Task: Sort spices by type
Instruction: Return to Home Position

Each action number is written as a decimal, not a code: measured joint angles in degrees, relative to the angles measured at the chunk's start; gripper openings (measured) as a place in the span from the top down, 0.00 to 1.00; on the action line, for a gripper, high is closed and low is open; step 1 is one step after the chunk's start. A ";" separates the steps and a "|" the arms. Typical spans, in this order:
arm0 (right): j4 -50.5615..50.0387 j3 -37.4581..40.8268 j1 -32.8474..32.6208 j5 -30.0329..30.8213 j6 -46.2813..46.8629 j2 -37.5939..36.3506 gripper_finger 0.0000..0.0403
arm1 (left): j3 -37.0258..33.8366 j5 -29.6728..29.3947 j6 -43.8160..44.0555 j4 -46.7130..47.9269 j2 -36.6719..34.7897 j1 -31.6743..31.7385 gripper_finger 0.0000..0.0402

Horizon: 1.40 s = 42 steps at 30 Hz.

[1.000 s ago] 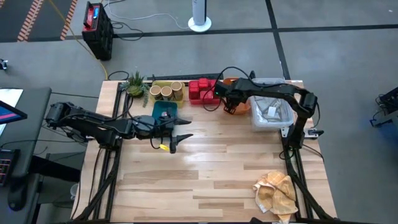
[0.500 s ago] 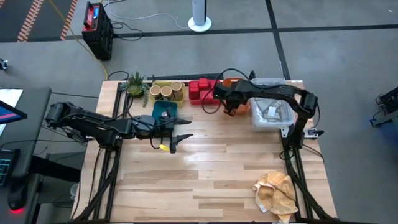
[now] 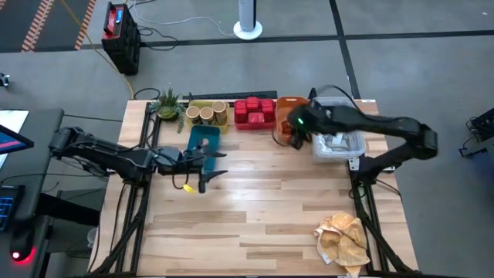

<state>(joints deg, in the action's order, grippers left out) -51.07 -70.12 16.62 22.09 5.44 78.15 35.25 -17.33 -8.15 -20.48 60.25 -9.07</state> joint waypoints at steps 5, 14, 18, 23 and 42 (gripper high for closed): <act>10.45 11.98 -10.11 -0.34 5.61 -12.85 0.48 | -7.08 -0.10 -1.20 0.18 -6.81 -1.33 0.41; 32.85 30.65 -29.54 1.72 13.59 -27.51 0.50 | -18.06 0.05 6.16 0.14 -20.61 -1.91 0.41; 33.70 33.66 -36.10 8.05 13.64 -29.81 0.52 | -20.63 0.07 8.16 0.12 -23.99 -1.91 0.41; 35.58 39.67 -42.43 13.91 14.24 -33.86 0.54 | -23.46 0.07 8.25 0.18 -27.24 -1.91 0.41; 67.66 63.66 -29.38 -15.16 0.91 -52.68 0.69 | -24.37 3.45 3.25 -3.20 -28.54 4.78 0.41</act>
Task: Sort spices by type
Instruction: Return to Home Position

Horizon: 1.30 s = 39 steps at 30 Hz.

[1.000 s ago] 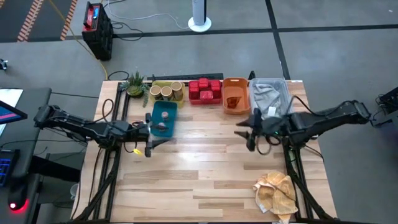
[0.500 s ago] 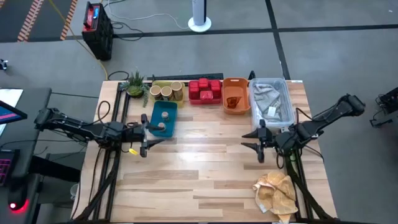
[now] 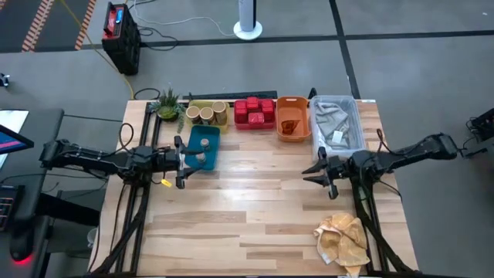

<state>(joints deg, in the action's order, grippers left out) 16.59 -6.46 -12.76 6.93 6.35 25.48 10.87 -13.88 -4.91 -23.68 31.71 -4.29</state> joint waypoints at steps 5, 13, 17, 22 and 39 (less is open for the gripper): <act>-1.41 1.27 6.59 -9.80 -0.76 -3.35 0.71 | 0.00 0.56 -0.93 0.35 0.00 1.31 0.41; -5.68 1.43 9.27 -12.83 0.74 -7.38 0.73 | 0.02 0.06 -0.95 3.04 0.00 1.28 0.41; -6.46 1.42 6.65 -11.17 1.95 -7.37 0.73 | 0.02 -0.08 1.59 6.17 0.17 0.92 0.41; -8.23 1.42 0.94 -3.41 2.20 -6.59 0.73 | -0.48 -1.68 1.94 6.72 0.14 -0.88 0.41; -6.30 5.86 -3.47 0.84 1.60 -9.51 0.73 | -7.02 -5.03 -0.48 2.41 -2.28 -2.17 0.41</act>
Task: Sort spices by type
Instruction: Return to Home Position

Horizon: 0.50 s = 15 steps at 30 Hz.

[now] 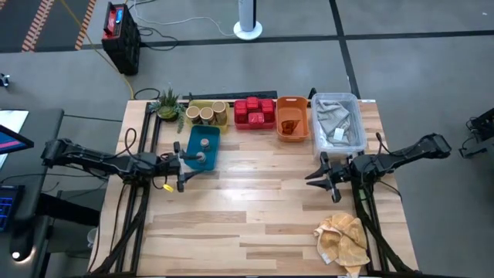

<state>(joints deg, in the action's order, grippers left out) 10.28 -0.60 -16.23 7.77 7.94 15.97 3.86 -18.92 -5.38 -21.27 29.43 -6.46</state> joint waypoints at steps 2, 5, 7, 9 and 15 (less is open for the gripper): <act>-0.01 -0.07 0.00 -0.02 0.00 0.12 0.73 | 0.00 0.02 -0.14 1.52 0.00 0.00 0.41; 0.00 -0.07 0.00 -0.04 0.02 0.13 0.73 | 0.00 0.04 1.18 4.01 0.02 0.00 0.41; -0.06 -0.09 0.00 -0.07 0.09 0.13 0.73 | 0.00 0.07 1.57 4.44 0.04 0.00 0.41; -0.02 -0.09 0.00 -0.09 0.15 0.13 0.73 | 0.00 0.07 0.43 4.11 0.02 0.00 0.41; -0.04 -0.17 0.00 -0.13 0.15 0.13 0.73 | 0.00 0.07 -3.50 3.98 0.07 0.00 0.41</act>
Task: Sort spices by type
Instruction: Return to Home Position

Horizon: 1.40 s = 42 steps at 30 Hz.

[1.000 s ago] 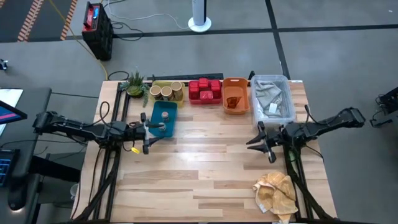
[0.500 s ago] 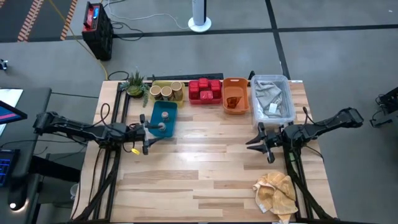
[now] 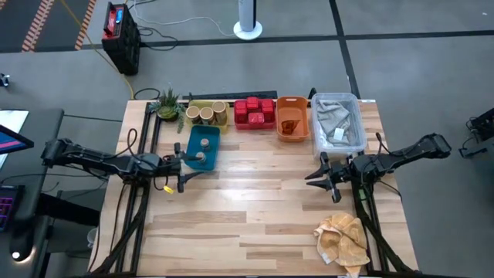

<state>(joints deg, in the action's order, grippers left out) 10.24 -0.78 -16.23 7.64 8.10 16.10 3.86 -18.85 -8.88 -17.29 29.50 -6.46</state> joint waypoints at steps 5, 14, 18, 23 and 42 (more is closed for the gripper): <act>0.00 -0.02 0.00 -0.02 -0.02 0.00 0.73 | 0.00 0.07 1.03 2.10 0.11 0.00 0.41; 0.00 -0.02 0.00 -0.07 -0.04 0.00 0.73 | 0.00 0.11 6.63 8.91 0.11 0.00 0.41; 0.00 -0.02 0.00 -0.31 -0.04 0.00 0.73 | 0.00 0.11 5.79 12.52 0.11 0.01 0.41; 0.00 -0.07 0.00 -0.31 -0.06 0.00 0.73 | 0.11 0.11 5.73 16.76 0.11 0.02 0.41; -0.04 -0.07 -0.01 -0.24 -0.09 0.00 0.73 | 0.20 0.09 5.70 19.13 0.11 0.02 0.41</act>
<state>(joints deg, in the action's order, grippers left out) 10.20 -0.84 -16.24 7.40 8.01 16.10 4.05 -18.76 -3.18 1.84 29.61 -6.44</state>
